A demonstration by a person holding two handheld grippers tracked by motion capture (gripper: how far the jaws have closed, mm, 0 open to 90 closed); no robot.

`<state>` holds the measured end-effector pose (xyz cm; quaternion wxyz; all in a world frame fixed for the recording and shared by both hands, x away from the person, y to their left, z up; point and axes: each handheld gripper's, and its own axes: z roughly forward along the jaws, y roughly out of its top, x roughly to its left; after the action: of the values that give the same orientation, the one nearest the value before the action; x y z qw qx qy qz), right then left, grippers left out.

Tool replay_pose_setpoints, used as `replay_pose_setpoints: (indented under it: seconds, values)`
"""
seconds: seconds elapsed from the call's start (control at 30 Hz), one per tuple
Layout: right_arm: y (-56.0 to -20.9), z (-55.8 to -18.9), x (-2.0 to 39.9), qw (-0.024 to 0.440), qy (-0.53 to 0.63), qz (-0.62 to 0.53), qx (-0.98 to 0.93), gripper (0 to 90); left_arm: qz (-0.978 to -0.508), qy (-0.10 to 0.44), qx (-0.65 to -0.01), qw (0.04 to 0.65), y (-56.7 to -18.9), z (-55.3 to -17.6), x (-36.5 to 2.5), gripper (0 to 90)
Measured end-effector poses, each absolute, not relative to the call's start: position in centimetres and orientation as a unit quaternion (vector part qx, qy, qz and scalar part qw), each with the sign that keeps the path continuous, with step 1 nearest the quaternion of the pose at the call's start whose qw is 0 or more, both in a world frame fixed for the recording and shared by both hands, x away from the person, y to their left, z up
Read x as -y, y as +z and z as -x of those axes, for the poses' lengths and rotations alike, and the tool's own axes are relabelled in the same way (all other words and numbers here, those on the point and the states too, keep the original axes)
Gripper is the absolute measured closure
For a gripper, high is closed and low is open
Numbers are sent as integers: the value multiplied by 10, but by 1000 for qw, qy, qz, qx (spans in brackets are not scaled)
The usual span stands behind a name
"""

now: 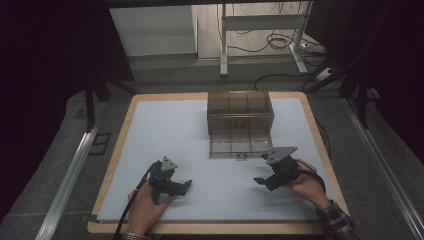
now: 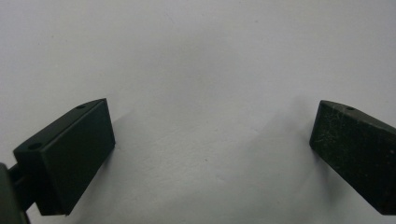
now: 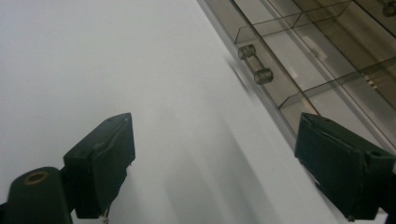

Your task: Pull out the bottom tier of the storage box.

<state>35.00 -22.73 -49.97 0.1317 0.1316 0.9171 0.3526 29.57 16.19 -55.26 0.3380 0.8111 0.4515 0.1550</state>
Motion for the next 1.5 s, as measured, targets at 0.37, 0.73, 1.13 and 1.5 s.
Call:
replay_pose_setpoints:
  seconds: [0.37,0.73,1.13,1.5]
  values:
    - [-502,-337,235,131,352,-137,-917,45,-811,155,-451,338,-553,-296,-162,0]
    - [-508,-325,245,131,357,-149,-913,19,-811,155,-452,338,-553,-296,-162,0]
    - [-517,-313,258,120,374,-170,-904,12,-811,155,-452,338,-553,-296,-162,0]
    - [-524,-305,266,114,373,-182,-902,10,-811,155,-452,338,-553,-296,-162,0]
